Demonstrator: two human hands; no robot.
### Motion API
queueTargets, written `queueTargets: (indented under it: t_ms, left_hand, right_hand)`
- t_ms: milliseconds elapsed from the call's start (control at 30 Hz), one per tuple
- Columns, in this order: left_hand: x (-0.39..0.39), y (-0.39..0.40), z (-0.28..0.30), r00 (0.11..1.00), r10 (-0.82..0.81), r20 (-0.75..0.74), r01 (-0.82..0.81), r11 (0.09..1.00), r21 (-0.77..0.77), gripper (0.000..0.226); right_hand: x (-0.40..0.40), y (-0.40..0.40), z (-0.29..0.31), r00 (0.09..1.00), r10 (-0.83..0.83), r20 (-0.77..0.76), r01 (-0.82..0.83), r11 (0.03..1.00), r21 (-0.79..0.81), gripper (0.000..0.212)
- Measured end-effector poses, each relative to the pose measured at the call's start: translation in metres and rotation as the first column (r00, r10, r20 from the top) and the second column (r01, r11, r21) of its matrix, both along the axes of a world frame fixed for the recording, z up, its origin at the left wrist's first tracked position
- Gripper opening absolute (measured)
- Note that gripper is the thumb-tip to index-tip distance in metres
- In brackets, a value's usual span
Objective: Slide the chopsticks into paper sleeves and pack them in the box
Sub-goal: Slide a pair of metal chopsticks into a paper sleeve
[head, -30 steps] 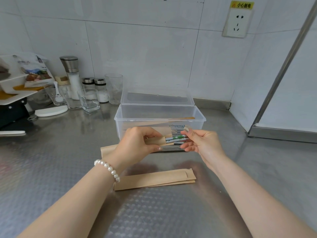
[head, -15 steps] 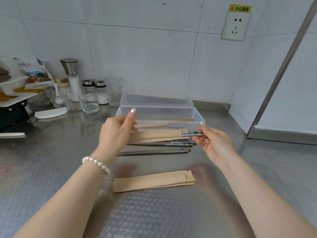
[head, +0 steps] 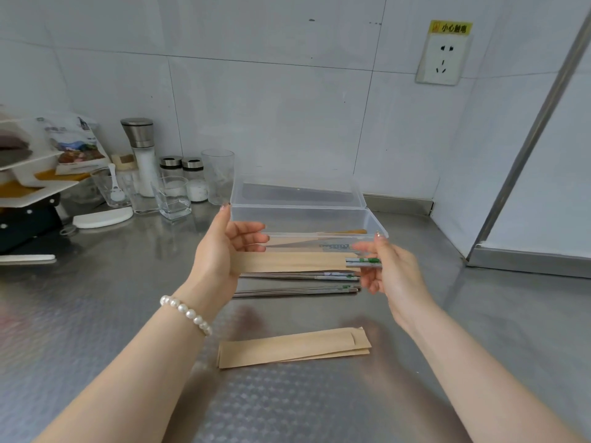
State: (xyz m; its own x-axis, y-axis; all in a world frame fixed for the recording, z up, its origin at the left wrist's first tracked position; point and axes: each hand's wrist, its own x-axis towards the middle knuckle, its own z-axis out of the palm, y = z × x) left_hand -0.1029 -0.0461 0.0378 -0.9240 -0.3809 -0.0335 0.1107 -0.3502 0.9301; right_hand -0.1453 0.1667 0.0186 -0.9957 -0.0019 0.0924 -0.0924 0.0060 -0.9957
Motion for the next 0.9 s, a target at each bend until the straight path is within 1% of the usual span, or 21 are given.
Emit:
queueTargets:
  t_ms: [67, 100, 167, 267, 367, 467, 533, 633, 767, 833, 900]
  left_hand:
    - [0.000, -0.002, 0.002, 1.000, -0.012, -0.019, 0.013, 0.999, 0.043, 0.058]
    - [0.000, -0.002, 0.003, 0.999, -0.018, -0.032, 0.020, 0.998, 0.063, 0.059]
    - [0.000, -0.003, 0.004, 0.999, -0.008, -0.052, 0.013, 0.995, 0.097, 0.059]
    - [-0.002, -0.007, 0.003, 0.997, 0.069, -0.038, -0.063, 0.988, 0.138, 0.057]
    - [-0.003, -0.012, 0.002, 0.990, 0.139, -0.018, -0.133, 0.975, 0.180, 0.051]
    - [-0.002, -0.014, 0.003, 0.991, 0.137, -0.002, -0.133, 0.963, 0.236, 0.048]
    - [-0.003, -0.013, 0.004, 0.992, 0.129, 0.000, -0.125, 0.959, 0.256, 0.048]
    - [-0.004, -0.013, 0.004, 0.992, 0.123, -0.010, -0.115, 0.954, 0.275, 0.049]
    - [-0.004, -0.014, 0.004, 0.992, 0.123, -0.019, -0.113, 0.953, 0.281, 0.050]
    - [-0.005, -0.014, 0.004, 0.992, 0.123, -0.016, -0.113, 0.953, 0.282, 0.050]
    - [-0.005, -0.013, 0.003, 0.992, 0.122, -0.014, -0.113, 0.954, 0.277, 0.050]
  right_hand:
    - [0.001, 0.002, 0.005, 1.000, -0.014, -0.014, 0.015, 0.997, 0.072, 0.036]
    - [-0.001, 0.003, 0.007, 0.999, -0.025, -0.022, 0.026, 0.997, 0.071, 0.033]
    - [-0.006, 0.005, 0.013, 0.999, -0.033, -0.018, 0.034, 0.999, 0.017, 0.029]
    - [-0.021, 0.008, 0.026, 0.998, -0.061, -0.016, 0.060, 0.996, -0.070, 0.030]
    - [-0.042, 0.009, 0.048, 0.984, -0.154, -0.087, 0.149, 0.987, -0.061, 0.030]
    - [-0.063, 0.004, 0.063, 0.967, -0.192, -0.167, 0.203, 0.978, 0.052, 0.031]
    - [-0.076, -0.004, 0.063, 0.967, -0.166, -0.191, 0.200, 0.964, 0.173, 0.032]
    - [-0.089, -0.021, 0.051, 0.970, -0.105, -0.220, 0.179, 0.919, 0.352, 0.034]
    - [-0.093, -0.046, 0.040, 0.975, -0.049, -0.218, 0.142, 0.888, 0.438, 0.037]
    - [-0.092, -0.053, 0.041, 0.973, -0.021, -0.231, 0.143, 0.838, 0.527, 0.036]
    - [-0.092, -0.054, 0.043, 0.972, -0.016, -0.233, 0.170, 0.735, 0.657, 0.044]
